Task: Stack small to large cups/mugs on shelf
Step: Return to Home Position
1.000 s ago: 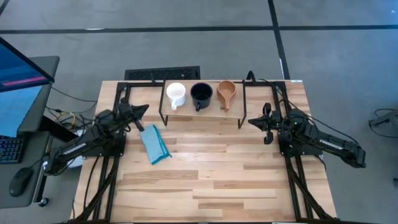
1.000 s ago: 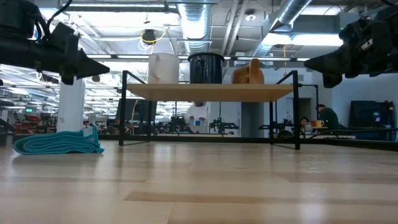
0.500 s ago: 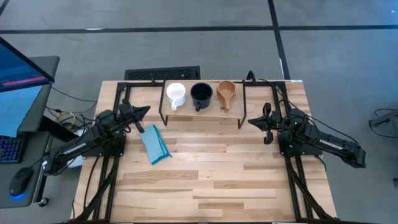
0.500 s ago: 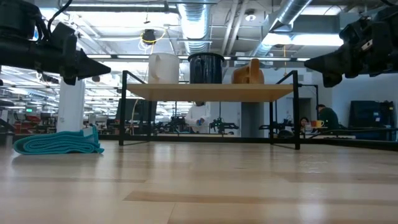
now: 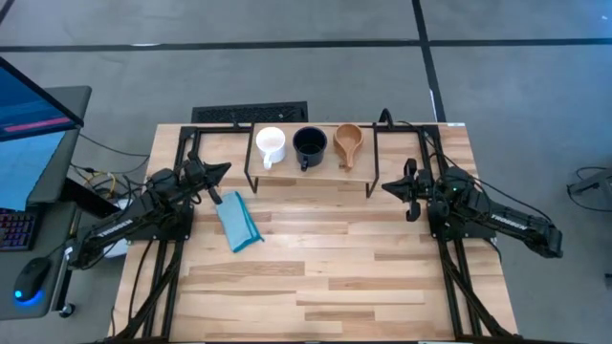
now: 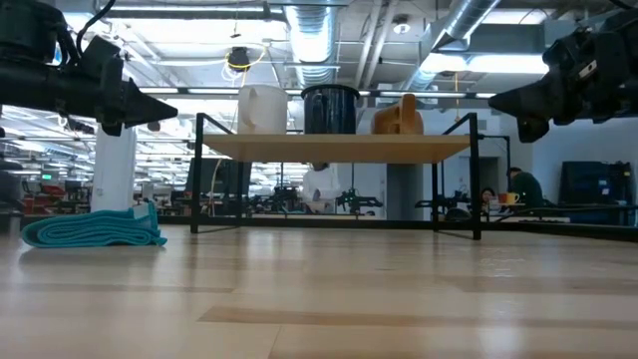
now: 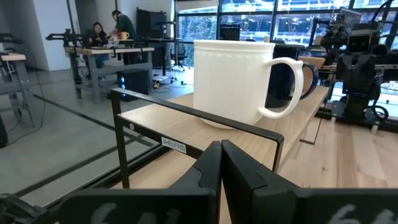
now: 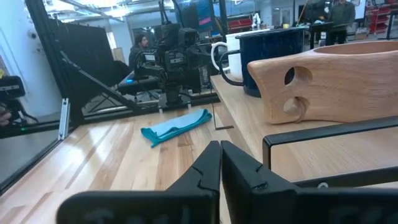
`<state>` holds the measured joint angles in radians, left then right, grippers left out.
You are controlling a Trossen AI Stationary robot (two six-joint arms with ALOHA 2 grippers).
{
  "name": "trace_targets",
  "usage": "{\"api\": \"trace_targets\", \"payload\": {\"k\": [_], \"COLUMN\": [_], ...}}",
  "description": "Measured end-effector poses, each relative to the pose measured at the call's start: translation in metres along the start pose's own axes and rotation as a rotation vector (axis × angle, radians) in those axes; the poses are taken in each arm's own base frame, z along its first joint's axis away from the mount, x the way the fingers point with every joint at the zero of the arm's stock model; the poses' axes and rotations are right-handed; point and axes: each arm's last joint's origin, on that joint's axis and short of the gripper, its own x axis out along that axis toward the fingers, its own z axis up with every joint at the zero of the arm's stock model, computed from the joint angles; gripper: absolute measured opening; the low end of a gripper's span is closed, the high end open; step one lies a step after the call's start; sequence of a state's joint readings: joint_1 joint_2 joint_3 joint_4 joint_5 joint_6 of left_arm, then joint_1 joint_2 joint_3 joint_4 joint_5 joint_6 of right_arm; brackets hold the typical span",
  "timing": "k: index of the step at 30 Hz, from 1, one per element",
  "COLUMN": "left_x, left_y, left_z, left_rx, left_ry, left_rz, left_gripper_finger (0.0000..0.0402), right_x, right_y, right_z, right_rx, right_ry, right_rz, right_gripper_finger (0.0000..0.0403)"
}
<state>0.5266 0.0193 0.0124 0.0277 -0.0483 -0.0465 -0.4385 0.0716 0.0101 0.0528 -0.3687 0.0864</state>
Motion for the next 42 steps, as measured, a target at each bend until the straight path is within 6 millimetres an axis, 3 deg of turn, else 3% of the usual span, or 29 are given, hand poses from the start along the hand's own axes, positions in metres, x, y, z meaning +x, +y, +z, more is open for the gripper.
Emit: {"api": "trace_targets", "payload": {"k": [42], "left_x": [0.0000], "left_y": [0.0000], "left_z": [-0.0004], "left_rx": [-0.002], "left_ry": [0.002], "left_rz": [0.000], "left_gripper_finger": [0.0000], "right_x": [0.0000], "right_y": [0.0000], "right_z": [0.0000], "right_rx": [0.002], "right_ry": [0.000], "right_rz": [-0.001], "right_gripper_finger": [0.0037]}}
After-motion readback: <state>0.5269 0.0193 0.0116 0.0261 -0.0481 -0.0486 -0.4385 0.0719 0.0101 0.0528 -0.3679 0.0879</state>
